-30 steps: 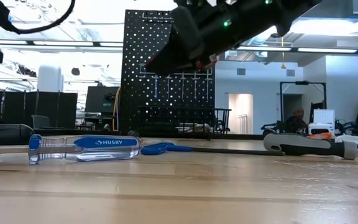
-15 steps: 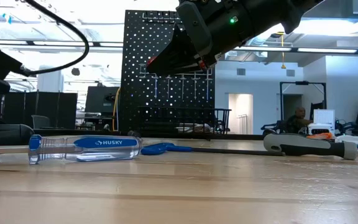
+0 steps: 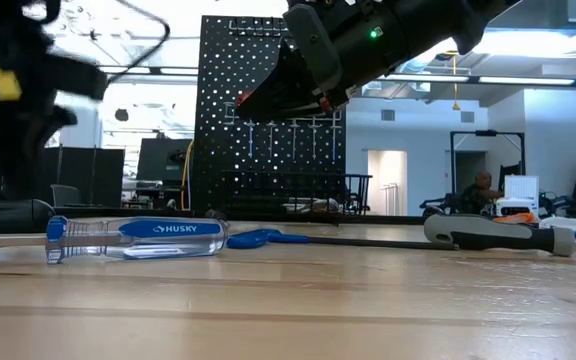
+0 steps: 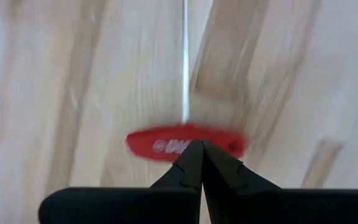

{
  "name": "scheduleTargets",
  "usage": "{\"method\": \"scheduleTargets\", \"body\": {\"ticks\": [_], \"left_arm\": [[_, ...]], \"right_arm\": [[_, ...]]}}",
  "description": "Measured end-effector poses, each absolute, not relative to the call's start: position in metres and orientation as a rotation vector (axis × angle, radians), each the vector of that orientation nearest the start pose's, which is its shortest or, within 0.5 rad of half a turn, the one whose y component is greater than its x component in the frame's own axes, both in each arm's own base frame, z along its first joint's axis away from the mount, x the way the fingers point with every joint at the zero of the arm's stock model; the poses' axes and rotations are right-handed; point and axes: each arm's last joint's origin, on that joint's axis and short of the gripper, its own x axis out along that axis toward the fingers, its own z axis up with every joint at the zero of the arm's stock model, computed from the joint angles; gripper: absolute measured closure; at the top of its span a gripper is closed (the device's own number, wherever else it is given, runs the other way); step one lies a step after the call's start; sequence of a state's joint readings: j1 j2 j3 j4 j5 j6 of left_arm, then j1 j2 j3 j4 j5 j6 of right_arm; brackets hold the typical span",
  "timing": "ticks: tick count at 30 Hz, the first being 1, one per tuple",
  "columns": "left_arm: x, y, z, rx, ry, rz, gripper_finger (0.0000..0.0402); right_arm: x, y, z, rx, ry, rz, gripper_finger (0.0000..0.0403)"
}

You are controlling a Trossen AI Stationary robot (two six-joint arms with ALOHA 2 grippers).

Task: Hang tools onto peg board
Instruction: Hang the red Allen wrench on the pegboard

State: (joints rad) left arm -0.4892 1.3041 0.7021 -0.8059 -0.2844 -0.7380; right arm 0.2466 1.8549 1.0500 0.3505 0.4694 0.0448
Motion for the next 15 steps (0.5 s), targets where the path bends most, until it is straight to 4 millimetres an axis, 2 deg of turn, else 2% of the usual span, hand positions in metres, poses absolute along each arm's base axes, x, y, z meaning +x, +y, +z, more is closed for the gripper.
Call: {"method": "scheduleTargets", "body": {"ticks": [4,7,11,15], "left_arm": [[0.176,-0.082,0.189,-0.092,1.126,0.335,0.04],[0.167,-0.075,0.191,-0.125,1.076,0.366,0.0382],[0.156,-0.069,0.176,-0.202,1.051,0.379,0.0327],[0.149,-0.067,0.152,-0.279,1.047,0.351,0.0264]], "right_arm": [[0.383,0.083,0.181,-0.115,0.42,-0.228,0.0216],[0.383,0.083,0.181,-0.114,0.42,-0.229,0.0216],[0.383,0.083,0.181,-0.114,0.42,-0.229,0.0216],[0.383,0.083,0.181,-0.113,0.419,-0.229,0.0216]]}}
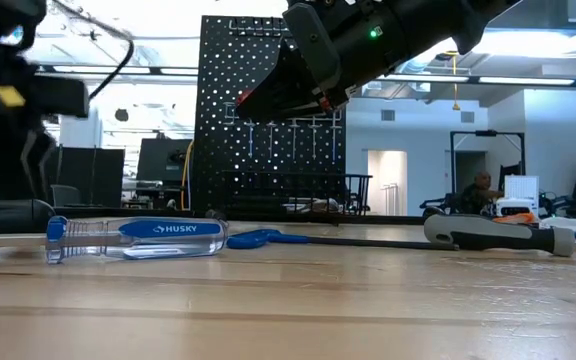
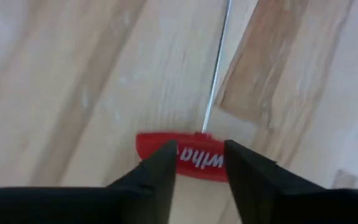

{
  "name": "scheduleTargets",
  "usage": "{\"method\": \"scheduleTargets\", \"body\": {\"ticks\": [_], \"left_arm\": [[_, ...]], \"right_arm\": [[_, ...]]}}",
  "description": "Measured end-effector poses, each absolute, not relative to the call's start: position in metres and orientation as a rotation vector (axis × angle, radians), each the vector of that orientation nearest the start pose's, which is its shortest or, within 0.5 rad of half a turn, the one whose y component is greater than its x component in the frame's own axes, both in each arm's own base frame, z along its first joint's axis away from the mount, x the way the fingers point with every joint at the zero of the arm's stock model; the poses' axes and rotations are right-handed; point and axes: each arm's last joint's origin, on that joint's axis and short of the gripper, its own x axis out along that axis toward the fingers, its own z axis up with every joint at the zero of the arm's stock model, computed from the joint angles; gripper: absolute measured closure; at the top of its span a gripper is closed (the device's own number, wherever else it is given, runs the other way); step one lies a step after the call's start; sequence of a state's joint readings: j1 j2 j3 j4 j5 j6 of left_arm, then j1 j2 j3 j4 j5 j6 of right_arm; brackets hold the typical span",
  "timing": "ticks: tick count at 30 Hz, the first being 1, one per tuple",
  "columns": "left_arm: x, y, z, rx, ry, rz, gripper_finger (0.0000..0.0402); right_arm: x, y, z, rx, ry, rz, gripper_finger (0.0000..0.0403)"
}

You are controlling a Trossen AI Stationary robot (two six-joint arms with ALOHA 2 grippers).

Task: Hang tools onto peg board
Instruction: Hang the red Allen wrench on the pegboard

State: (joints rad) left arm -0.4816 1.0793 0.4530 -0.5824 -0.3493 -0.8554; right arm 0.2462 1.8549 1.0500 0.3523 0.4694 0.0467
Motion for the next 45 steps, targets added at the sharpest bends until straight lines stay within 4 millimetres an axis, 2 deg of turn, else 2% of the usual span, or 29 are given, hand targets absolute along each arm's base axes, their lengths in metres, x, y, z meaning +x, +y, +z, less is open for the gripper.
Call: {"method": "scheduleTargets", "body": {"ticks": [4,6,9,14,18,20,25,30,35,39,45], "left_arm": [[0.147,-0.065,0.141,-0.287,1.084,0.386,0.0229],[0.15,-0.065,0.144,-0.245,1.109,0.383,0.0225],[0.156,-0.067,0.157,-0.108,1.138,0.319,0.023],[0.169,-0.07,0.197,0.114,1.051,0.33,0.0252],[0.169,-0.07,0.207,0.138,1.055,0.359,0.0264],[0.167,-0.07,0.203,0.094,1.081,0.359,0.0266],[0.155,-0.072,0.184,-0.017,1.276,0.21,0.0266],[0.141,-0.07,0.162,-0.082,1.378,0.209,0.0267],[0.146,-0.07,0.148,-0.089,1.246,0.207,0.0268],[0.159,-0.073,0.154,-0.034,1.069,0.212,0.0268],[0.167,-0.076,0.165,0.018,0.995,0.214,0.0268]], "right_arm": [[0.383,0.082,0.181,-0.11,0.419,-0.231,0.0216],[0.383,0.08,0.181,-0.106,0.418,-0.236,0.0216],[0.384,0.077,0.181,-0.102,0.418,-0.244,0.0216],[0.385,0.073,0.181,-0.069,0.416,-0.262,0.0216],[0.384,0.073,0.181,-0.067,0.42,-0.262,0.0216],[0.384,0.074,0.18,-0.065,0.425,-0.261,0.0216],[0.383,0.076,0.179,-0.067,0.435,-0.257,0.0216],[0.383,0.076,0.179,-0.068,0.438,-0.257,0.0216],[0.383,0.075,0.179,-0.067,0.438,-0.259,0.0216],[0.383,0.075,0.179,-0.066,0.436,-0.26,0.0216],[0.383,0.075,0.179,-0.064,0.435,-0.26,0.0216]]}}
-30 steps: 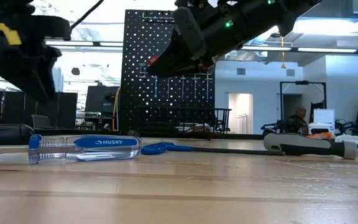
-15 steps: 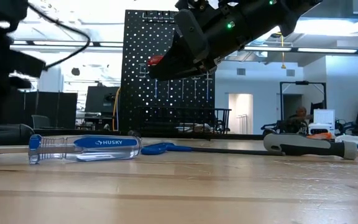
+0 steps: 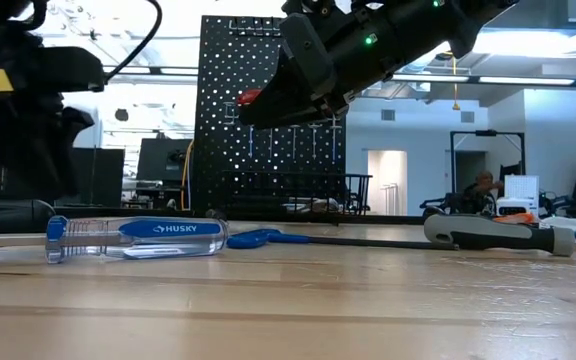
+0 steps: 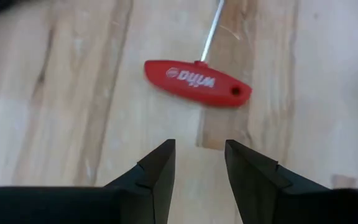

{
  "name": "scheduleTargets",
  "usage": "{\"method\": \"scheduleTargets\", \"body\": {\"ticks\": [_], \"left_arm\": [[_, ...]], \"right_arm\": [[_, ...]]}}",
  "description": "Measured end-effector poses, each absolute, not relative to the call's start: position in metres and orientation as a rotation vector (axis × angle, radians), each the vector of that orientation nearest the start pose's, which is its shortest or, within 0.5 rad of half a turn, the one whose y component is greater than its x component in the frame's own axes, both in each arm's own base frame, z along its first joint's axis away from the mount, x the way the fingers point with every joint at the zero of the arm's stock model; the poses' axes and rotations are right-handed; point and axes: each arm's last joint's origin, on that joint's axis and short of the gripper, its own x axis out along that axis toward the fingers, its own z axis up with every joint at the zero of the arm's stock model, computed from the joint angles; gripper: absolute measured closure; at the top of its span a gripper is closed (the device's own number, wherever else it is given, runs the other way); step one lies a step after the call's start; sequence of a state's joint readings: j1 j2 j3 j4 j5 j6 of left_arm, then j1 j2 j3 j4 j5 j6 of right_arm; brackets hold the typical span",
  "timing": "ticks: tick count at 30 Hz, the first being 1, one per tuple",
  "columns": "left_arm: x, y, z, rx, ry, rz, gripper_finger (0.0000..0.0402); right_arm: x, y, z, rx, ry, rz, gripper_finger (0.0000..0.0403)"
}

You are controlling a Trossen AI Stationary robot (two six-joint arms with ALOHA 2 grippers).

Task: Hang tools onto peg board
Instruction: Hang the red Allen wrench on the pegboard

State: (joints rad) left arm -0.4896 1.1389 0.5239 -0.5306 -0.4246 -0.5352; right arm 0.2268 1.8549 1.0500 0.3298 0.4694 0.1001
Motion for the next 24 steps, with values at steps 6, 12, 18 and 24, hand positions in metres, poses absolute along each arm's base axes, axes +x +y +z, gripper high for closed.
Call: {"method": "scheduleTargets", "body": {"ticks": [6,12,18,24], "left_arm": [[0.1684,-0.0738,0.1666,0.029,0.943,0.287,0.0268],[0.1709,-0.0733,0.1687,0.064,0.889,0.322,0.0268],[0.1736,-0.0704,0.1681,0.158,0.769,0.419,0.0268],[0.1764,-0.0692,0.1614,0.213,0.626,0.463,0.0267]], "right_arm": [[0.3832,0.075,0.1791,-0.064,0.435,-0.26,0.0216],[0.3833,0.0749,0.1792,-0.051,0.432,-0.262,0.0216],[0.3841,0.0775,0.1796,-0.028,0.434,-0.176,0.0216],[0.3851,0.0781,0.1815,-0.024,0.414,-0.157,0.0216]]}}
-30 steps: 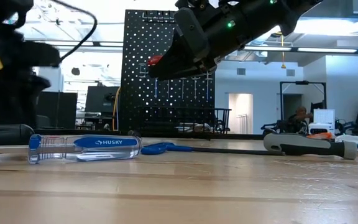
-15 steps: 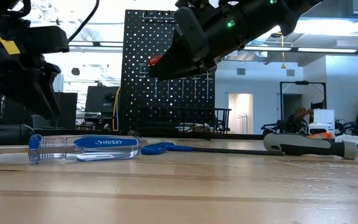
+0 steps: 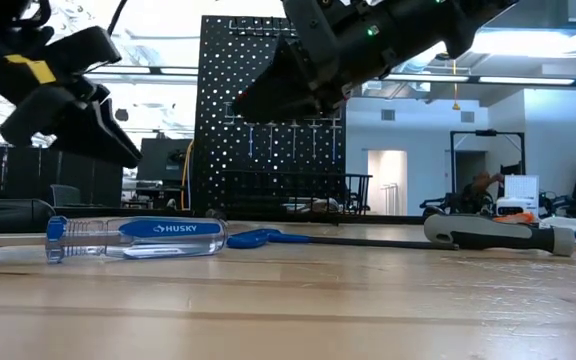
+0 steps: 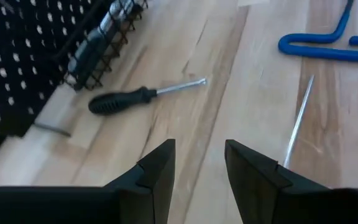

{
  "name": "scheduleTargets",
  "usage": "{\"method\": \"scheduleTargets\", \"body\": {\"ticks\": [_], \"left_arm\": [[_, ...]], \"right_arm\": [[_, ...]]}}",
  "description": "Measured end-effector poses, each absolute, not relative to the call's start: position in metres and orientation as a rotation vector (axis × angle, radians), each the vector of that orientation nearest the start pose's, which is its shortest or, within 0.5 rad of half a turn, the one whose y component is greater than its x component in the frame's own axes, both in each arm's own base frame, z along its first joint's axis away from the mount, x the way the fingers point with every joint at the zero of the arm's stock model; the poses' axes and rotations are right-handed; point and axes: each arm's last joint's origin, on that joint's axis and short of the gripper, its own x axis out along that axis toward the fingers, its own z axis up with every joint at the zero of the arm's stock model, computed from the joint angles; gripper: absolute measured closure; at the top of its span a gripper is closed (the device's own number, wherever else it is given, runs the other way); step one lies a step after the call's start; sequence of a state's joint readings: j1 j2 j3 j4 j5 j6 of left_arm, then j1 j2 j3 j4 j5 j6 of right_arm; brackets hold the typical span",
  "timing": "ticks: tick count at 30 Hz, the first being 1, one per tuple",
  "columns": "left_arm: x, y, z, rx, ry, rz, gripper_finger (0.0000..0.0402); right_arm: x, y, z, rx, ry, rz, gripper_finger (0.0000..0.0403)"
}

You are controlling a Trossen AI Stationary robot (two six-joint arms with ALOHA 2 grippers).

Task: Hang tools onto peg board
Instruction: Hang the red Allen wrench on the pegboard

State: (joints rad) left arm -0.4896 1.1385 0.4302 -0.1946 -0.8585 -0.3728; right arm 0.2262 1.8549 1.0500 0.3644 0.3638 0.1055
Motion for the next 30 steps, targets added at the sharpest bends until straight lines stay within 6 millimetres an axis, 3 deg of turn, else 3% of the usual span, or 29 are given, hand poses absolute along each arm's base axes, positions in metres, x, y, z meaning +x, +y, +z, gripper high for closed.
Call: {"method": "scheduleTargets", "body": {"ticks": [6,10,15,20,27,30], "left_arm": [[0.168,-0.061,0.145,0.258,0.507,0.575,0.0267],[0.164,-0.057,0.14,0.292,0.433,0.659,0.0267],[0.16,-0.056,0.138,0.305,0.431,0.66,0.0267],[0.158,-0.057,0.141,0.296,0.416,0.656,0.0267],[0.155,-0.06,0.141,0.303,0.415,0.627,0.0267],[0.155,-0.06,0.141,0.299,0.414,0.629,0.0267]], "right_arm": [[0.396,0.078,0.168,-0.041,0.375,-0.15,0.0216],[0.412,0.071,0.153,-0.036,0.402,-0.16,0.0216],[0.44,0.059,0.15,0.006,0.416,-0.064,0.0216],[0.461,0.051,0.124,0.019,0.509,-0.079,0.0216],[0.489,0.06,0.117,-0.041,0.614,-0.054,0.0216],[0.496,0.063,0.103,-0.047,0.647,-0.05,0.0217]]}}
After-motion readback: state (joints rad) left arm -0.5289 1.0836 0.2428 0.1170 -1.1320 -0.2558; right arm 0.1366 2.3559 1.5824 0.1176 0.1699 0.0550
